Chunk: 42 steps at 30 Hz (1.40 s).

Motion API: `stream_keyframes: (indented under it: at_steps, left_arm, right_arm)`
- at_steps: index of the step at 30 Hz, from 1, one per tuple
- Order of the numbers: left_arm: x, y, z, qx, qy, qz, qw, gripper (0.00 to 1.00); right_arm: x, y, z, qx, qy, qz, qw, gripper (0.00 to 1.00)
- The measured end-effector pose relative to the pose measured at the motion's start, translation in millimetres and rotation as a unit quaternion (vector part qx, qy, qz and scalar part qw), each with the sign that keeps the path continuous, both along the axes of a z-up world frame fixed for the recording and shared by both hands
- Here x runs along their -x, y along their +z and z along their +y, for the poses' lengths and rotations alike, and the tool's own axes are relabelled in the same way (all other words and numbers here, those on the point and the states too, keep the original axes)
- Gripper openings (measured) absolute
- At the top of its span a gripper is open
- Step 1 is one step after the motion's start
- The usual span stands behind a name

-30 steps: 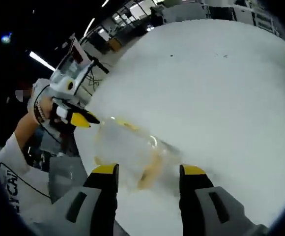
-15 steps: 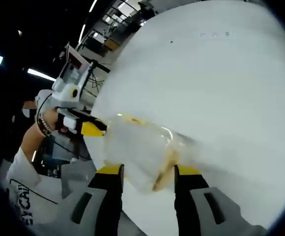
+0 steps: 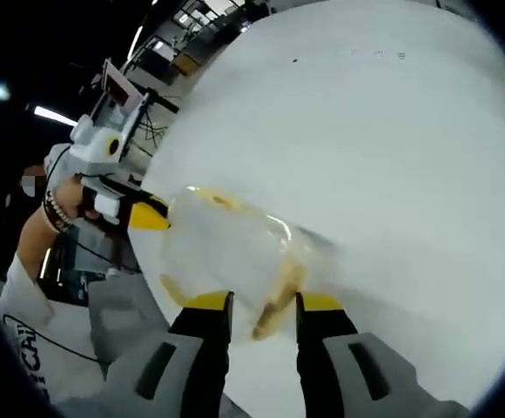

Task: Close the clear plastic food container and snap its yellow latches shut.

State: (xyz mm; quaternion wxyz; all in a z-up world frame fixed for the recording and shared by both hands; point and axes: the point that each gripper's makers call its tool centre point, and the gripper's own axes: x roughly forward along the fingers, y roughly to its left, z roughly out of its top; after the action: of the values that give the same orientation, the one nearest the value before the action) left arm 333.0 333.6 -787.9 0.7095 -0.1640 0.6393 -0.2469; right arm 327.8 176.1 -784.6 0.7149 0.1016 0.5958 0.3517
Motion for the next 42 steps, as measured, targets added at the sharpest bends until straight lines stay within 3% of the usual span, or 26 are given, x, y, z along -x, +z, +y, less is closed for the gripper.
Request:
stream_keyframes:
  at_steps: [27, 42]
  left_arm:
    - [2.1, -2.5, -4.3, 0.018, 0.013, 0.012, 0.9997, 0.14]
    - [1.7, -1.9, -7.5, 0.024, 0.022, 0.016, 0.9993, 0.14]
  right_arm:
    - [2.9, -1.2, 0.8, 0.011, -0.011, 0.010, 0.9998, 0.25]
    - [1.8, -1.9, 1.0, -0.006, -0.033, 0.024, 0.9991, 0.22]
